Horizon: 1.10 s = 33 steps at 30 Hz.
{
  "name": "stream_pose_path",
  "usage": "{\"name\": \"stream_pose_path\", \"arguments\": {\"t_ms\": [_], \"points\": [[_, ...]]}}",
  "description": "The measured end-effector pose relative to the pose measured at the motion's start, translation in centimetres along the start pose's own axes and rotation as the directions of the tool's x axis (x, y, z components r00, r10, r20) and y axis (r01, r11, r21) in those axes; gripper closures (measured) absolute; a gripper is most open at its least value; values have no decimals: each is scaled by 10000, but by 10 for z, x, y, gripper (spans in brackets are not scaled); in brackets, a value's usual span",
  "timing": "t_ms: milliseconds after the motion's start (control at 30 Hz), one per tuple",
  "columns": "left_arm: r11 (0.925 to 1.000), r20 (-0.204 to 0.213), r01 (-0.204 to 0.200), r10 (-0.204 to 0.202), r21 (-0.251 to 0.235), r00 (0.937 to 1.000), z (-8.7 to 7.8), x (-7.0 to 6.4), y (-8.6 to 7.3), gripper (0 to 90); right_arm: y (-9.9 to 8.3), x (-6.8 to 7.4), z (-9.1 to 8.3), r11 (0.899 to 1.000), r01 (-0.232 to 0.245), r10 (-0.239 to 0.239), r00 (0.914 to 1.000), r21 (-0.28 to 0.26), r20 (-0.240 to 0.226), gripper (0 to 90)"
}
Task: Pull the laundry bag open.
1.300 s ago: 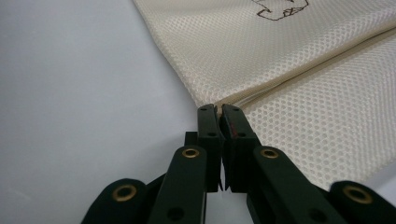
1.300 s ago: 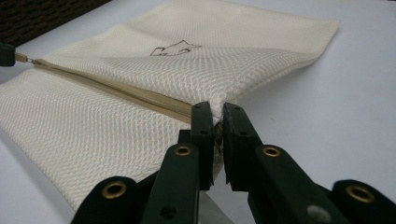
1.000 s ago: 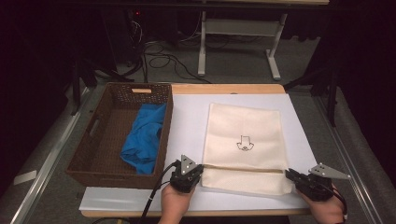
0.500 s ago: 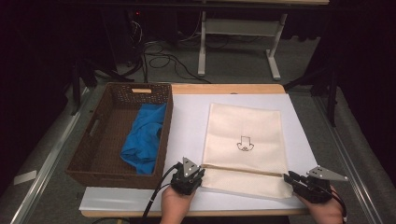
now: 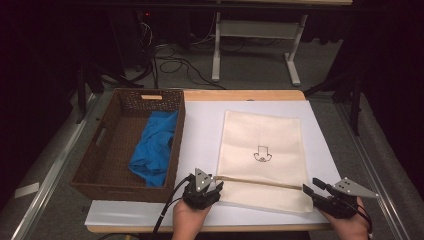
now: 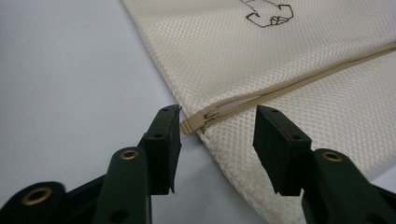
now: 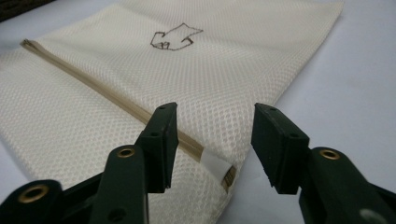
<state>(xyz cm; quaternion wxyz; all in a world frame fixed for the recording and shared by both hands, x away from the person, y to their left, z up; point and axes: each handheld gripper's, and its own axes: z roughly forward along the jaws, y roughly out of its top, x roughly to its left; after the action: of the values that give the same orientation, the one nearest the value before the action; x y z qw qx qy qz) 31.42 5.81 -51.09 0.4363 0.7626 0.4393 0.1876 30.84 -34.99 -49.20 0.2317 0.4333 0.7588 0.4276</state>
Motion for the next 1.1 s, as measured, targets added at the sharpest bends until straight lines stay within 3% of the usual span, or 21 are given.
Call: {"name": "stream_pose_path", "arguments": {"t_ms": [233, 367, 400, 433, 600, 700, 1100], "points": [[9992, -42, -217, 216, -323, 9998, -3, -2, 2, 377, 4, 8, -1, 9989, 250, -261, 9993, -388, -258, 407], [9965, 25, -295, 298, -776, 9996, -8, -5, 4, 307, 7, 15, 1, 9980, 459, -469, 9987, -429, -217, 258], [9965, 25, -295, 298, -776, 9996, -8, -5, 4, 295, 7, 15, 1, 9980, 459, -469, 9987, -429, -217, 258], [9956, 109, -296, 307, -894, 9995, -10, -5, 5, 282, 8, 17, 2, 9984, 398, -403, 9991, -413, -106, 184], [9945, 196, -548, 568, -892, 9982, -13, -9, 10, 218, 11, 21, 5, 9984, 378, -386, 9991, -408, -188, 159], [9941, 266, -462, 490, -980, 9984, -15, -10, 13, 170, 13, 25, 7, 9976, 570, -579, 9981, -382, -217, 156], [9916, -23, -255, 254, -1264, 9997, -27, -4, 25, 47, 18, 32, 7, 9979, 372, -384, 9990, -528, -212, 136]]}}
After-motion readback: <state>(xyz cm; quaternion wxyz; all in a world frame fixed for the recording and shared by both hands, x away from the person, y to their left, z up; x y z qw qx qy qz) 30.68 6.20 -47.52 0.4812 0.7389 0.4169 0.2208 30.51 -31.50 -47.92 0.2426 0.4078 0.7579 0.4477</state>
